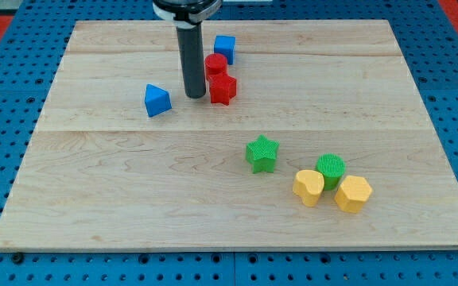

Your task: Move the triangle diagonal to the green circle

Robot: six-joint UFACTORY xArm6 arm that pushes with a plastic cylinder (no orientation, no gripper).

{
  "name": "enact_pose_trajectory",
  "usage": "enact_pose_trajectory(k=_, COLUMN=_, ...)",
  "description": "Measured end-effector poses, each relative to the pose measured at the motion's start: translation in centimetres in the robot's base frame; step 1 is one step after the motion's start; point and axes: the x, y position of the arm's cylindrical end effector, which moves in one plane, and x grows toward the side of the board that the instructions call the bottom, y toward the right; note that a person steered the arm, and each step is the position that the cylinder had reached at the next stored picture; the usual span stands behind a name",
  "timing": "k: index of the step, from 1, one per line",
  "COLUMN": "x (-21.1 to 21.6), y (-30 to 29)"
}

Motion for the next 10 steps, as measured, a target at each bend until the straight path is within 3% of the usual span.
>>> enact_pose_trajectory(k=1, x=5.0, y=0.1)
enact_pose_trajectory(k=2, x=9.2, y=-8.5)
enact_pose_trajectory(k=3, x=5.6, y=-17.5)
enact_pose_trajectory(k=4, x=-1.6, y=-18.0)
enact_pose_trajectory(k=5, x=-3.1, y=-15.6)
enact_pose_trajectory(k=8, x=4.5, y=1.5)
enact_pose_trajectory(k=10, x=6.7, y=3.4)
